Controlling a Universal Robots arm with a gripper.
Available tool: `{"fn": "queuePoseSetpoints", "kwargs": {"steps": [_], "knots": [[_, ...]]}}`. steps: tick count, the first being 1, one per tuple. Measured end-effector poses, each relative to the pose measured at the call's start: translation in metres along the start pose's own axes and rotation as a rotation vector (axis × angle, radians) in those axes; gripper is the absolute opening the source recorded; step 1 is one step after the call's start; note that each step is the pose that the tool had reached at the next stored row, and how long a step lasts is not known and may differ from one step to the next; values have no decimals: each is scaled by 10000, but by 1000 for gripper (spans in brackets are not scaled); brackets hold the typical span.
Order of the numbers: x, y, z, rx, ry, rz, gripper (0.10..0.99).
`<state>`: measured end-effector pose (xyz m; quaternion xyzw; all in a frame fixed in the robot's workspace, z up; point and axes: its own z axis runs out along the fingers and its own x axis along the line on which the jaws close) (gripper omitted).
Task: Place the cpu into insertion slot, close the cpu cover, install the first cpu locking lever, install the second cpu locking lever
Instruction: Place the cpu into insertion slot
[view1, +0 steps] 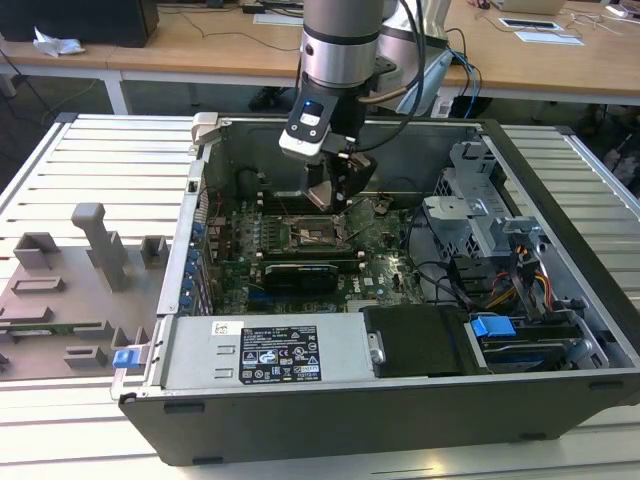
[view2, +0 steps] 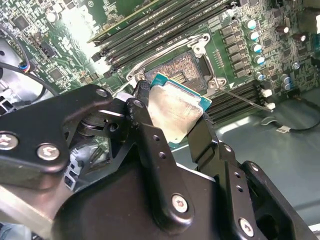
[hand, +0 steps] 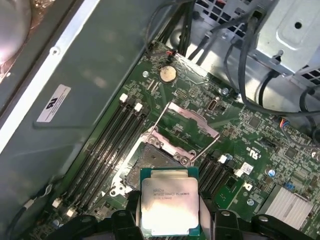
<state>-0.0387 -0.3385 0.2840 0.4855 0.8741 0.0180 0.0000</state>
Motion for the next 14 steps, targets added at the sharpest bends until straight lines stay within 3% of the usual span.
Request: {"fn": "queuePoseSetpoints", "kwargs": {"steps": [7,14], "knots": [[0,0,1,-11,-22,684,545],[0,0,2,-11,-34,890,545]]}}
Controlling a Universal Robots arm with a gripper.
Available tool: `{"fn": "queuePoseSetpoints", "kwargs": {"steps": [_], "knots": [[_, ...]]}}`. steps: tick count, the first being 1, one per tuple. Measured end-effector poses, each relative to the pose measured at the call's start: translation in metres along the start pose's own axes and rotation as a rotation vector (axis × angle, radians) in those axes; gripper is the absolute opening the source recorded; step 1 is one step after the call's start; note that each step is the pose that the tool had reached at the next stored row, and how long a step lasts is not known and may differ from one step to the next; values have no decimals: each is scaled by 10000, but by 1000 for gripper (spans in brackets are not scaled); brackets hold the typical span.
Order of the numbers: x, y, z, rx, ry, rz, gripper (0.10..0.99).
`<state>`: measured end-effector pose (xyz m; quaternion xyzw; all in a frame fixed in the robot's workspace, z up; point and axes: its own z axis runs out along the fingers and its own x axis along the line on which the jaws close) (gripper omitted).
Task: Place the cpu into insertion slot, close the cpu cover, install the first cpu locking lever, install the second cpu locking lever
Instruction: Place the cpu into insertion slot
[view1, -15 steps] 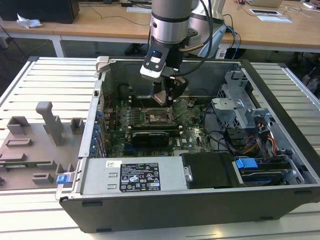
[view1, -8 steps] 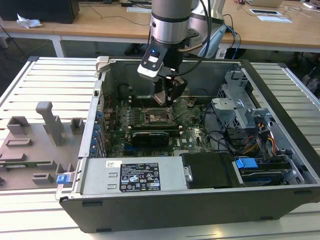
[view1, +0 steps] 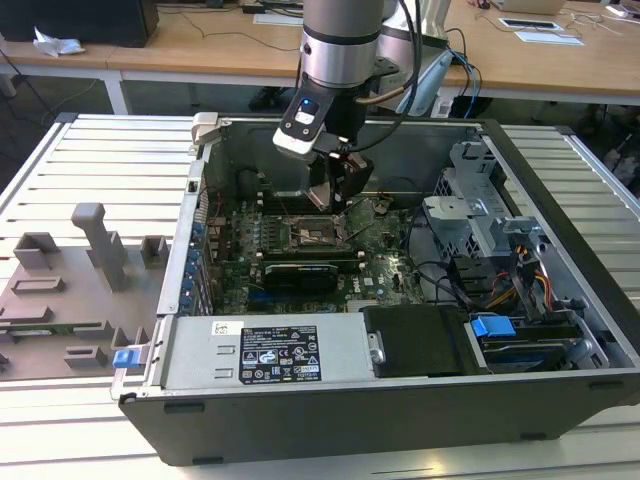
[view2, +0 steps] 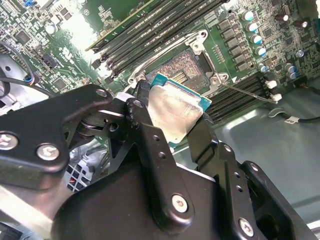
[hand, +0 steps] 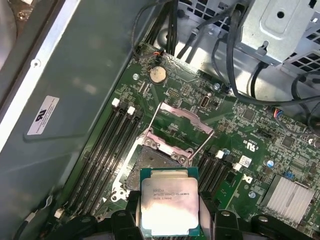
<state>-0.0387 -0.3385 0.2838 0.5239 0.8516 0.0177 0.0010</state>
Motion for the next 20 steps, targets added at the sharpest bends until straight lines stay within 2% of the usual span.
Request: {"fn": "queuePoseSetpoints", "kwargs": {"steps": [20], "knots": [[0,0,5,-35,-84,2325,545]]}}
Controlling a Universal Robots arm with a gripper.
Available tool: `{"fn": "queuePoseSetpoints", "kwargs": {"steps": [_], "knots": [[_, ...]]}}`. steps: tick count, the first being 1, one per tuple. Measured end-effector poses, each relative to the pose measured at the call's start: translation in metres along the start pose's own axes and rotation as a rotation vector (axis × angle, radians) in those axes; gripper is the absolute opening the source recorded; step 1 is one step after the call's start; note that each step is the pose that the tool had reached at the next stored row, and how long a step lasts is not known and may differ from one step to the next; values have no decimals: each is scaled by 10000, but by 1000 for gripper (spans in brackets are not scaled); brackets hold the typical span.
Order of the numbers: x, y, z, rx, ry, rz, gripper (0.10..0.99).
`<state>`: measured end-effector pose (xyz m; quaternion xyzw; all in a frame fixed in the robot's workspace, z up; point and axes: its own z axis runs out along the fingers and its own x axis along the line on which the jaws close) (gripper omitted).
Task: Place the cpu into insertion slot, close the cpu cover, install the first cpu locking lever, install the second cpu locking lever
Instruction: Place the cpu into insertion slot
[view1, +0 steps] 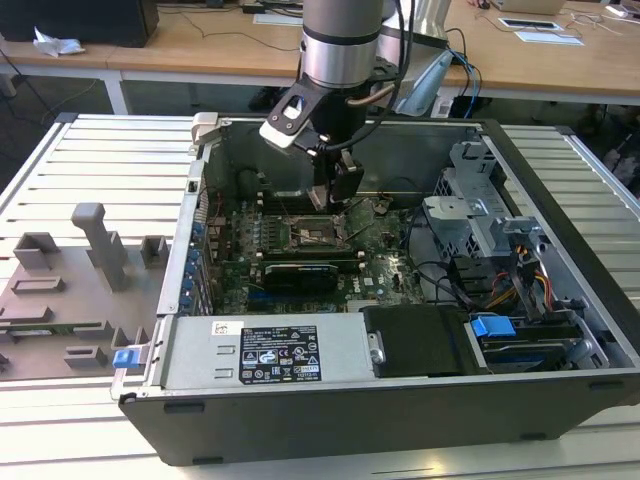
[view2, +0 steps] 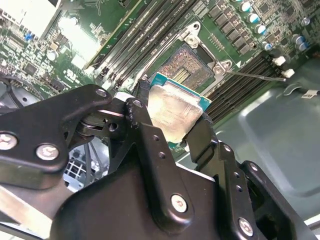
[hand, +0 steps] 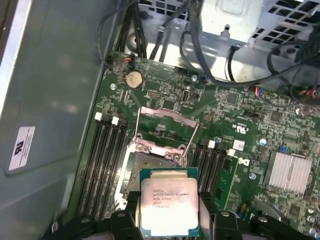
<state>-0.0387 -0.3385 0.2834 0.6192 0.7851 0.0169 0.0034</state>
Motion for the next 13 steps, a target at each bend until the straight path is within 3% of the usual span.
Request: {"fn": "queuePoseSetpoints", "kwargs": {"steps": [13], "knots": [[0,0,1,-5,-82,1140,545]]}}
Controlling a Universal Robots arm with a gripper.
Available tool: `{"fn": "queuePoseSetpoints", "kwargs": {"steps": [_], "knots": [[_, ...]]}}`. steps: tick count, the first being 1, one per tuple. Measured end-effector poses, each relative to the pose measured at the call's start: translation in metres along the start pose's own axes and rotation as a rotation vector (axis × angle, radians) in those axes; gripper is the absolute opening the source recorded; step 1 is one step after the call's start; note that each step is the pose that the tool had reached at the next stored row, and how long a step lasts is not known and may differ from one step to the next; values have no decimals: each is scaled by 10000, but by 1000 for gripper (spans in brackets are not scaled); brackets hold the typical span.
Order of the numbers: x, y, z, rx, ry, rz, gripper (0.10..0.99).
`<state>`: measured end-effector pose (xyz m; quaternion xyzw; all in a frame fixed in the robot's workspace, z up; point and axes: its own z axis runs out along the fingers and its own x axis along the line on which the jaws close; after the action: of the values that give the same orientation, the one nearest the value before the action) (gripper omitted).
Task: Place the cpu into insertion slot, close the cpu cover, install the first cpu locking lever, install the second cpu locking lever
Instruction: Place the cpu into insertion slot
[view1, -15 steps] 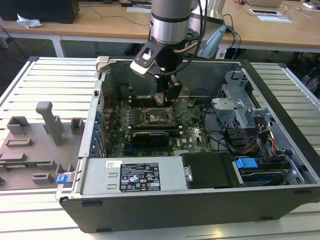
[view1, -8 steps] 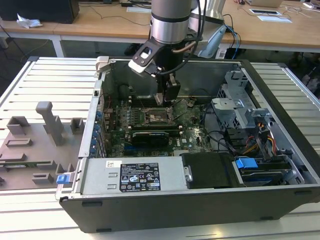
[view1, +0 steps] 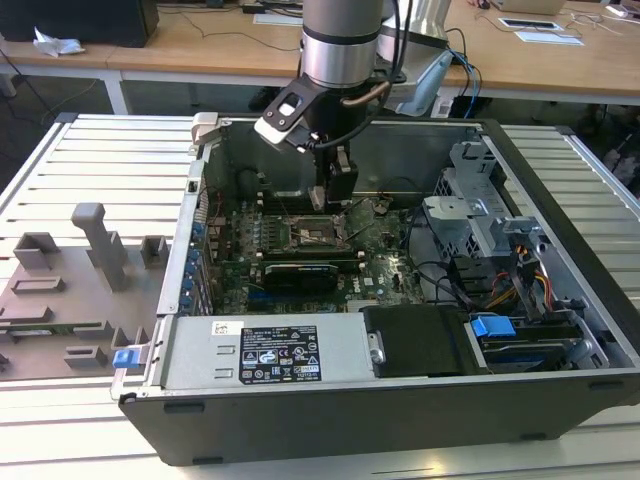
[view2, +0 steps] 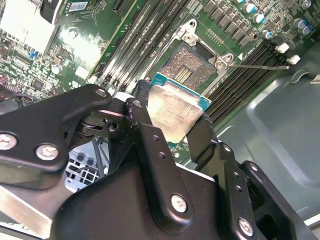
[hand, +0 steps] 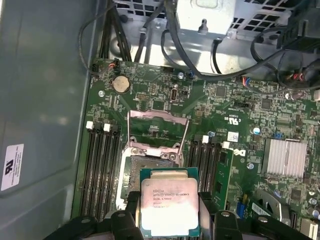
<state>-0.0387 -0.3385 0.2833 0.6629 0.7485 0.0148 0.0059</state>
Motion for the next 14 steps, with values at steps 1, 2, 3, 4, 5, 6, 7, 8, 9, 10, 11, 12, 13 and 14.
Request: {"fn": "queuePoseSetpoints", "kwargs": {"steps": [1,2,3,4,5,6,7,8,9,10,11,12,13,14], "knots": [[0,0,0,-1,-4,102,545],[0,0,0,-2,-6,155,545],[0,0,0,-2,-8,221,545],[0,0,1,-4,-14,381,545],[0,0,1,-5,-16,444,545],[0,0,1,-6,-18,508,545],[0,0,1,-6,-21,588,545],[0,0,1,-7,-22,642,545],[0,0,1,-8,-28,809,545],[0,0,2,-10,-30,892,545],[0,0,2,-10,-31,941,545],[0,0,2,-11,-34,1022,545],[0,0,2,-11,-36,1084,545],[0,0,2,-12,-37,1140,545]]}}
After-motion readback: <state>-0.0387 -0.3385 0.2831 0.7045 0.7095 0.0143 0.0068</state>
